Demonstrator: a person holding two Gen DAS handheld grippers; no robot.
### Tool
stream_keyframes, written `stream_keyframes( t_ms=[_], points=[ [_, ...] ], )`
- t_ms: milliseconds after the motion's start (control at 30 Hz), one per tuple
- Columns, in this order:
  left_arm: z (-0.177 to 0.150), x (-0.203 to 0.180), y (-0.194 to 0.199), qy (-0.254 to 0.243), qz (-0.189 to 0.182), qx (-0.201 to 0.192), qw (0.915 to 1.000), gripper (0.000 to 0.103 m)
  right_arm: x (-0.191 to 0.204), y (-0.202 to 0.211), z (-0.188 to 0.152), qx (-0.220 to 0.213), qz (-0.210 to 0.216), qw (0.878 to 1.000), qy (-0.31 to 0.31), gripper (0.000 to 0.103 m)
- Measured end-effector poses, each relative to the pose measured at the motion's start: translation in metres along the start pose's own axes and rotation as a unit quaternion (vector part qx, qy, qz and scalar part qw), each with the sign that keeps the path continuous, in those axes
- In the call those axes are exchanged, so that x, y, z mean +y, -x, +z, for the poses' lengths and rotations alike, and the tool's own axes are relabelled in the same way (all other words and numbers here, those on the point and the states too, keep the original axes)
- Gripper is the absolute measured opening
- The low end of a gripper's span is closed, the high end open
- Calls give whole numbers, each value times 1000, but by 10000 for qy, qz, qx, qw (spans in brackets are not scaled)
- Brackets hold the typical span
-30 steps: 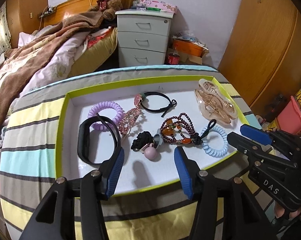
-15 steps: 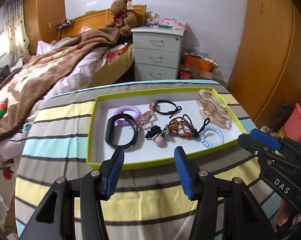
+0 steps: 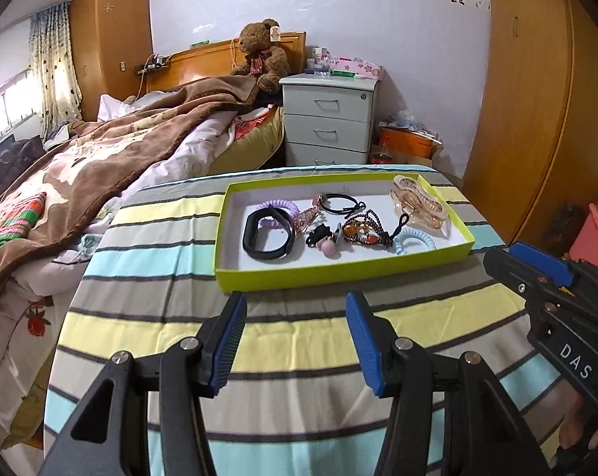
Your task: Organize jewelry
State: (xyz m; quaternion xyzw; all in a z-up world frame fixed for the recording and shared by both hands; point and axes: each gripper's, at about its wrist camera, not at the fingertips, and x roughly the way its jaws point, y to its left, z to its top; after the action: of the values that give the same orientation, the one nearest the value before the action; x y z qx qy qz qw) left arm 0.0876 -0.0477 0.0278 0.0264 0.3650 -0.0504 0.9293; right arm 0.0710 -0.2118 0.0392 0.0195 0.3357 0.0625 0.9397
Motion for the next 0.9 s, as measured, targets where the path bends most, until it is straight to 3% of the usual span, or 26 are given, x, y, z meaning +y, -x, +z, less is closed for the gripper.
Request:
stream_keyframes(
  t_ms=[900],
  points=[
    [-20, 5, 21, 125, 104, -169, 9997, 54, 17, 19, -16, -162, -78, 9998, 50, 35]
  ],
)
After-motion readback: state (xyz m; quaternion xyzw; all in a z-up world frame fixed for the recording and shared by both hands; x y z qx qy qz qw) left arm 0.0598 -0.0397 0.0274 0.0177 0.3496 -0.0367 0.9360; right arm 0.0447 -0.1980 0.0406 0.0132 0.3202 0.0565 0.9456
